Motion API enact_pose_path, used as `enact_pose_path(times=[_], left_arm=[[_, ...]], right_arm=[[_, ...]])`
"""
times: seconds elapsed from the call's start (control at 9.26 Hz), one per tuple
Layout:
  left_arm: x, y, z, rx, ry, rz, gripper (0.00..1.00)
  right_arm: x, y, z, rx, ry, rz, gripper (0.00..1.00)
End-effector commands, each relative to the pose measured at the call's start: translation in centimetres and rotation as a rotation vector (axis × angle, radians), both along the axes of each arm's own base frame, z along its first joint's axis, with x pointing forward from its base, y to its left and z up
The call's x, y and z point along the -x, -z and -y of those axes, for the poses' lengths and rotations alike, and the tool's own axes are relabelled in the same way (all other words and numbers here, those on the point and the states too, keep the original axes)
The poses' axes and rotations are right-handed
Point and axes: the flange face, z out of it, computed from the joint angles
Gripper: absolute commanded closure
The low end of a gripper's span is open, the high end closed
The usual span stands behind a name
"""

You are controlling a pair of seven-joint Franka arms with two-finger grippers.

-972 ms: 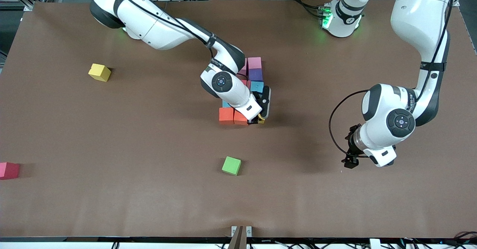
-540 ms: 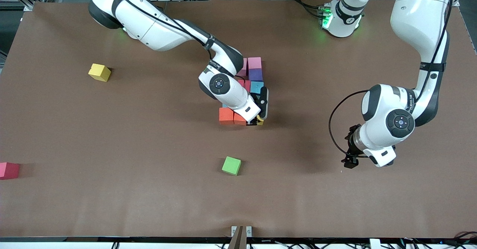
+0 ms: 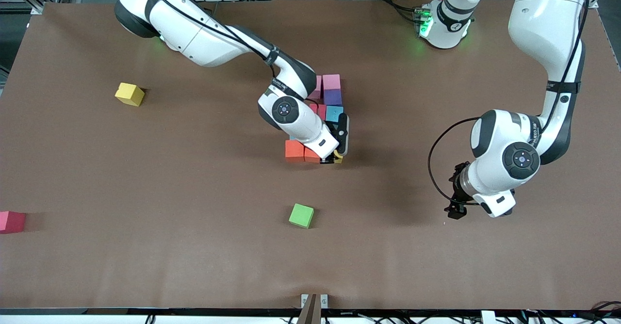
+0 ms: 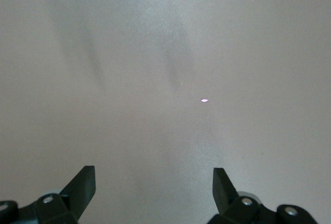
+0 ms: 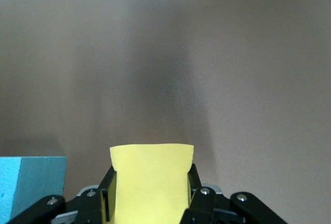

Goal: Form number 2 with 11 blocks
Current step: 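Lower the yellow cube beside the orange cube with the right gripper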

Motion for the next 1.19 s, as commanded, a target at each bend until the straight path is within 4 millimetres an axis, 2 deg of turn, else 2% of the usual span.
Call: enact_pose_path(times=[0.0,0.22,0.97,1.08], left_arm=[[-0.11,-0.17,0.07,-0.016,-0.009,-0.001,0.0],[-0.11,-0.17,0.07,-0.016,-0.007,-0.001,0.0],[-0.11,-0.17,0.07,-0.017,-0.006,-0.001,0.0],[-0.11,-0.17,0.07,-0.017,-0.006,-0.001,0.0]], right_arm=[[0.28,0.46,0.41,-0.011,-0.009,-0.025,0.85],[0.35,0.6,0.32,-0.015,-0.013,-0.022,0.81],[0.41,1.33,0.36,-0.015,-0.032,-0.02,0.79],[0.41,1.33,0.36,-0.015,-0.03,-0.021,0.67]])
